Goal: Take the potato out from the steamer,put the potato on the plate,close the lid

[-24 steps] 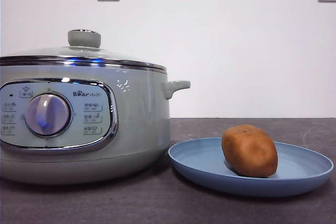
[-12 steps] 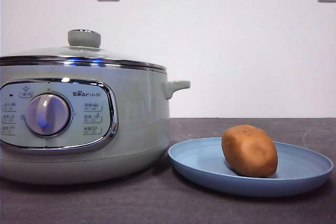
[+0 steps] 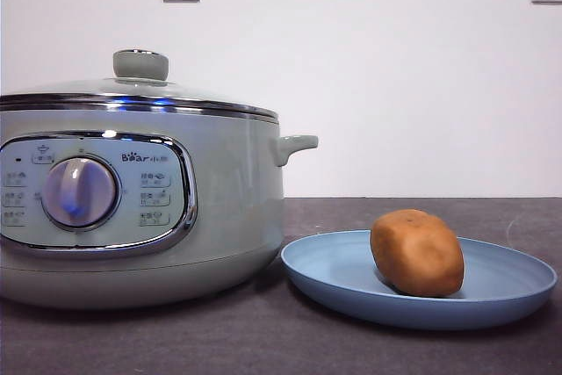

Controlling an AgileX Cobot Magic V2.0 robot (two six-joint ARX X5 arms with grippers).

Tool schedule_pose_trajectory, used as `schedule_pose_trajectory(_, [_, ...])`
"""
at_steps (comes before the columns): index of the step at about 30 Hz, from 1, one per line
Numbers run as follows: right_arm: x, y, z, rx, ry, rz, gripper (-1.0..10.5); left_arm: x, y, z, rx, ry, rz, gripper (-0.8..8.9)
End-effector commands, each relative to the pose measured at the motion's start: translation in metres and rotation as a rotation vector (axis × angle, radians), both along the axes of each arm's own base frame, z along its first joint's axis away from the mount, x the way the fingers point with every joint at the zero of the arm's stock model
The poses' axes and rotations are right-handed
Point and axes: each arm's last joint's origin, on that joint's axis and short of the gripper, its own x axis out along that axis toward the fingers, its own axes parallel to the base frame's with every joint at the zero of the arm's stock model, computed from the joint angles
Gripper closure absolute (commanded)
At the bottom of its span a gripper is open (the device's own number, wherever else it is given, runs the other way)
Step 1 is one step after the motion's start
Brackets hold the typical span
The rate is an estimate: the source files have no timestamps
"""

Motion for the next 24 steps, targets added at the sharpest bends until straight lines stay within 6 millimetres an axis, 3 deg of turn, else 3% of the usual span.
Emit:
schedule_pose_trajectory(1, [0.0002,-0.0005,-0.005,0.011,0.026,-0.02,9.5,0.0006,0.0001,-0.004,-0.004,0.007,0.001,8.17])
schedule_pose_trajectory(24, [0.001,-0.0005,-0.0059,0.027,0.042,-0.025,9.5,0.0006,0.0001,-0.004,-0.004,0.007,0.001,8.17])
